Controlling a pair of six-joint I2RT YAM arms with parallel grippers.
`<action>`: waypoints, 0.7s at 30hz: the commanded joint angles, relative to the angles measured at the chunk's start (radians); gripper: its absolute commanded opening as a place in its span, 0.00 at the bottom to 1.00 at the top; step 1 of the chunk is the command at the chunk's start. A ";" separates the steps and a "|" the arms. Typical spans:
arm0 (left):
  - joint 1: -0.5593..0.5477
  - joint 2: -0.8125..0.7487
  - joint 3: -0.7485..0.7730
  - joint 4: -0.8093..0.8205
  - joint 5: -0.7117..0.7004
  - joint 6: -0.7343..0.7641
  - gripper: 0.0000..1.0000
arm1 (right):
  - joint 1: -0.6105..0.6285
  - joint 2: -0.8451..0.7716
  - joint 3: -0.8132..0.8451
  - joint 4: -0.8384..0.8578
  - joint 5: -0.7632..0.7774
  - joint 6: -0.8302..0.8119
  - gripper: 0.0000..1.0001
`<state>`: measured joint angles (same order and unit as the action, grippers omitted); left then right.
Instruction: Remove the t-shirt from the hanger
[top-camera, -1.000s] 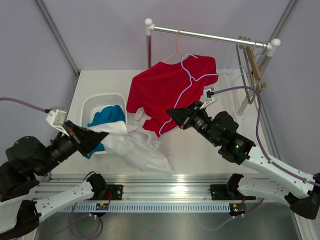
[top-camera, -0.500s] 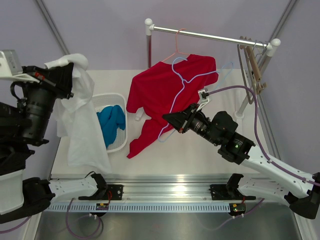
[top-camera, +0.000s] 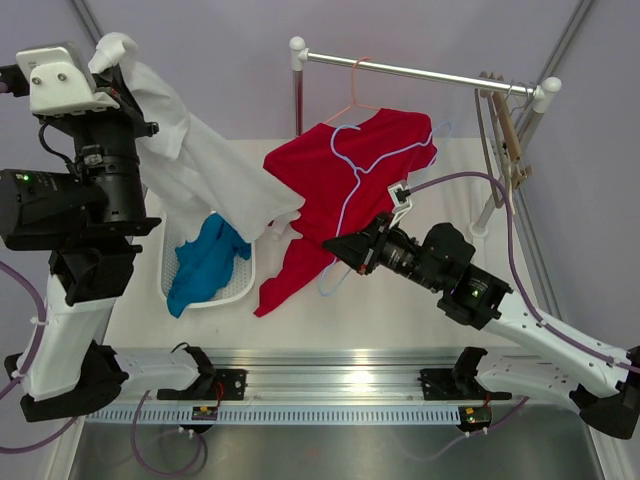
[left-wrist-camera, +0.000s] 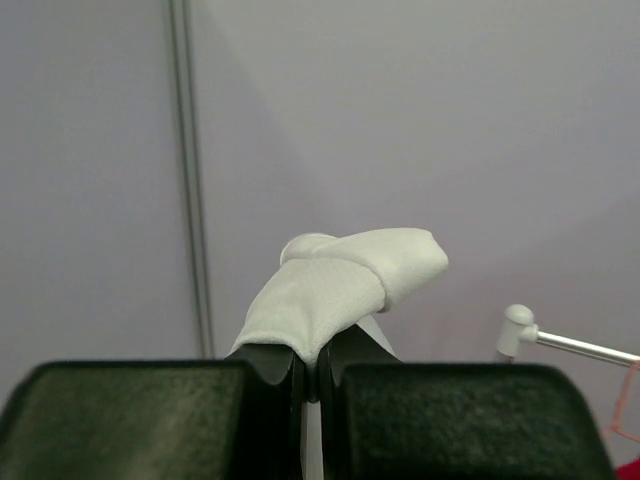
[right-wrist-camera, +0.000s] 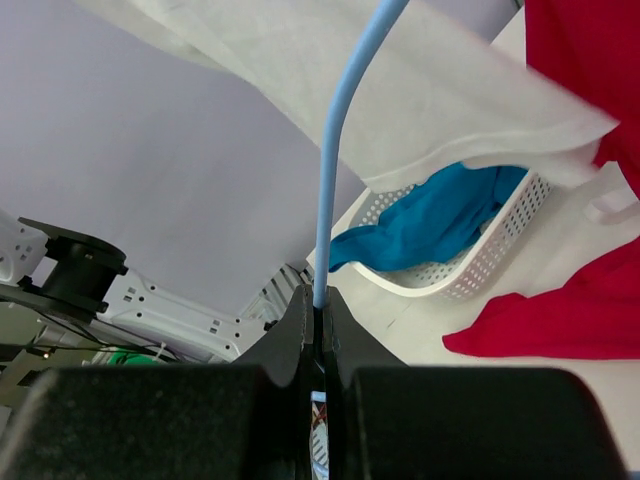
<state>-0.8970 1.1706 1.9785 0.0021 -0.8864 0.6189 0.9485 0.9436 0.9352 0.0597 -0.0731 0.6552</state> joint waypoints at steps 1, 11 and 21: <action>0.079 -0.038 -0.049 0.162 -0.029 0.093 0.00 | -0.007 -0.049 0.024 -0.021 -0.013 -0.038 0.00; 0.302 -0.034 -0.092 0.076 0.061 -0.102 0.00 | -0.007 -0.100 0.040 -0.132 0.030 -0.072 0.00; 0.452 -0.063 -0.384 -0.002 0.170 -0.387 0.00 | -0.007 -0.085 0.017 -0.107 0.015 -0.058 0.00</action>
<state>-0.4816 1.1046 1.6680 0.0032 -0.7845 0.3618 0.9485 0.8585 0.9360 -0.0734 -0.0475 0.6064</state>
